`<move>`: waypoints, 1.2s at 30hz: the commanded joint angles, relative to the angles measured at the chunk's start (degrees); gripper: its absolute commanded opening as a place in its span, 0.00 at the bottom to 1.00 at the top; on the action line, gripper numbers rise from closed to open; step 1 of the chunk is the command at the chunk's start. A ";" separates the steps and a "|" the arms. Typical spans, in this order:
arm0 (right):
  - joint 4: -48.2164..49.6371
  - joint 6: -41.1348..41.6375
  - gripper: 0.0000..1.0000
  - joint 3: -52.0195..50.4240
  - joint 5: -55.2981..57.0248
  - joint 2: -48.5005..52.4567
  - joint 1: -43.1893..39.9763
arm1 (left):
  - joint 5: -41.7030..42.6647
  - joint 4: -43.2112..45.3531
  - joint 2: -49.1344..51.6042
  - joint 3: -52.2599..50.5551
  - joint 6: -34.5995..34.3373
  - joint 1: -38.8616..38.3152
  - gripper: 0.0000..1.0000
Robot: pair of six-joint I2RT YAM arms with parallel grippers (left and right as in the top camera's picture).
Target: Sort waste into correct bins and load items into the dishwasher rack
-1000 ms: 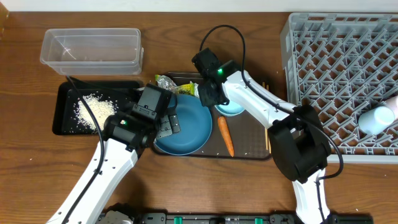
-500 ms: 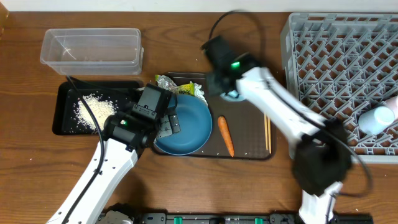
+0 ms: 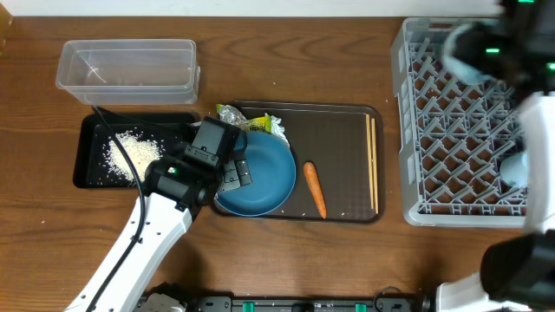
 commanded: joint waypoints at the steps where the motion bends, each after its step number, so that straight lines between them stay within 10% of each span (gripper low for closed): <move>1: 3.72 -4.39 0.01 -0.09 -22.38 2.40 -8.31 | -1.33 -0.15 0.24 0.52 -0.26 0.24 1.00; 18: 32.61 -4.66 0.01 -0.09 -50.42 23.45 -24.17 | -1.31 -0.15 0.24 0.52 -0.26 0.24 1.00; 36: 37.48 0.96 0.05 -0.09 -47.78 29.49 -25.83 | -1.31 -0.15 0.24 0.52 -0.26 0.24 0.99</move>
